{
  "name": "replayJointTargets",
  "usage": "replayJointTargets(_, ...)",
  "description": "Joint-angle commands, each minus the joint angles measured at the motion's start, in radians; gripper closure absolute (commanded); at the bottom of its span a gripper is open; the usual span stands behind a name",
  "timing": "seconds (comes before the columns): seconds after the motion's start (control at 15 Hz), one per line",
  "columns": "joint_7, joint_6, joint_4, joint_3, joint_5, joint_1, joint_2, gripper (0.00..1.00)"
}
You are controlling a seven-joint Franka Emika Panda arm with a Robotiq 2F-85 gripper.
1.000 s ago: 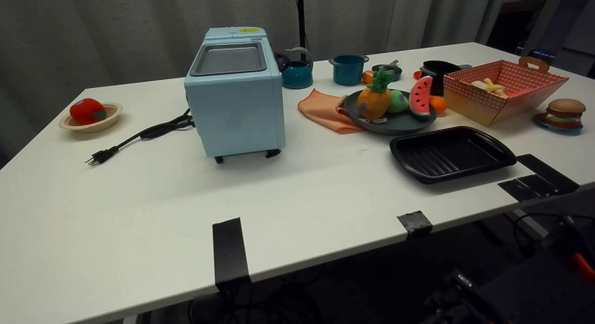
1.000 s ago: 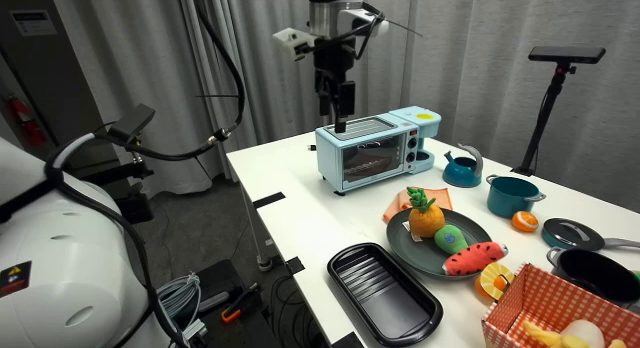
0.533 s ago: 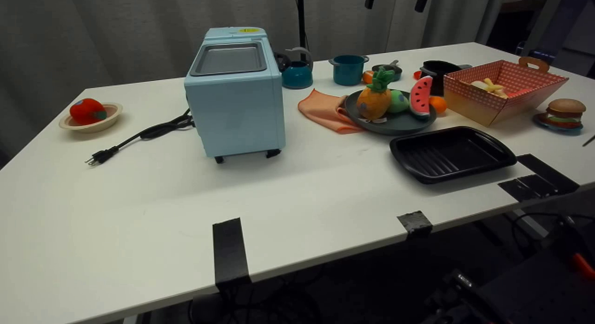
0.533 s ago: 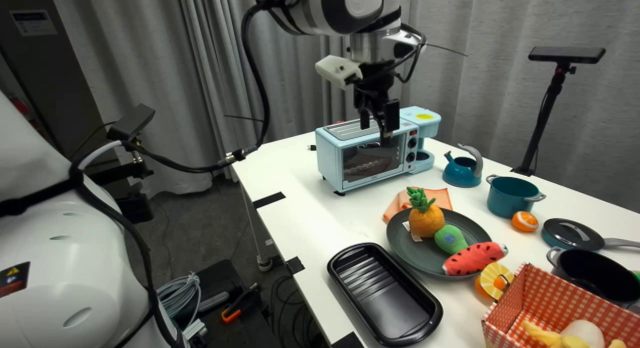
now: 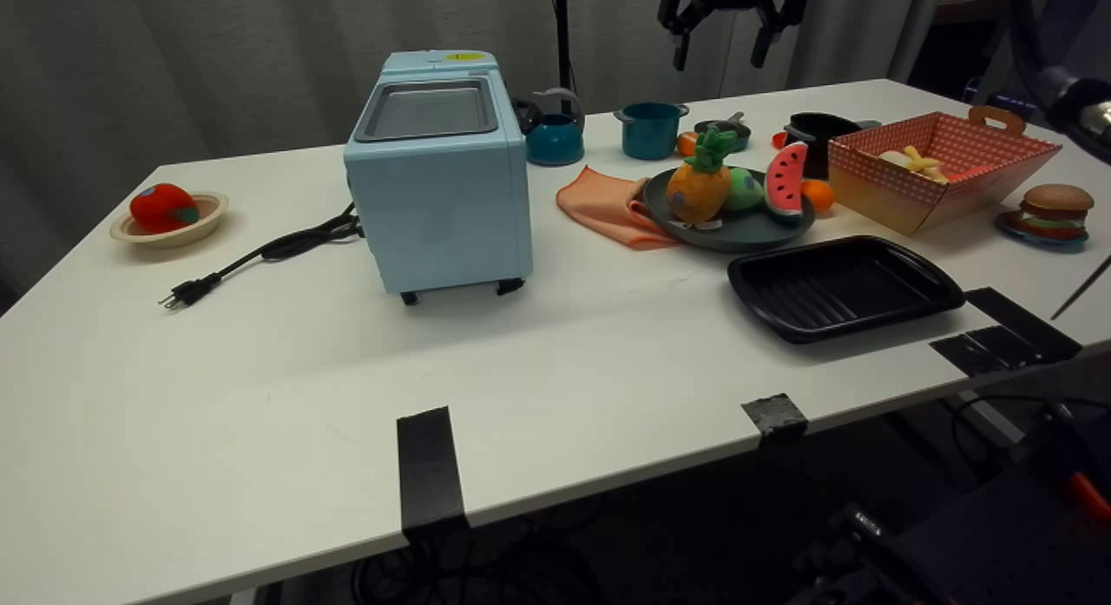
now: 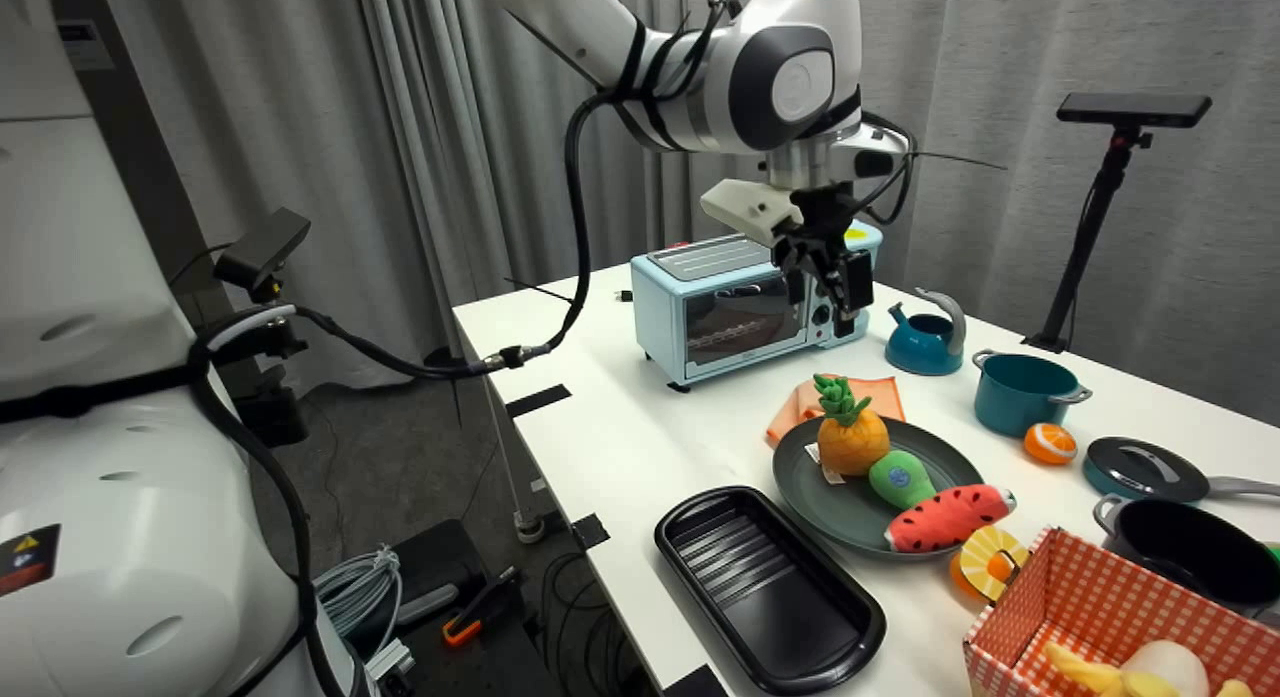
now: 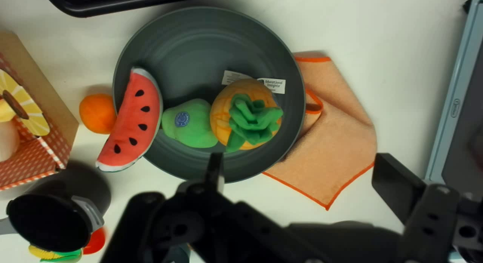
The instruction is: Put the pineapple plush toy in the black pot and the pear in the box
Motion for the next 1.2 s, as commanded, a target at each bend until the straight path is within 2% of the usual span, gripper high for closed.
replayJointTargets(0.0,0.016,0.025,0.092,-0.027,-0.060,0.004,0.119,0.00)
replayJointTargets(0.53,0.020,0.001,0.214,-0.078,-0.112,0.030,0.308,0.00)
replayJointTargets(1.07,0.016,-0.034,0.259,-0.089,-0.097,0.050,0.396,0.00)
replayJointTargets(1.13,0.015,-0.040,0.261,-0.089,-0.093,0.050,0.399,0.08)
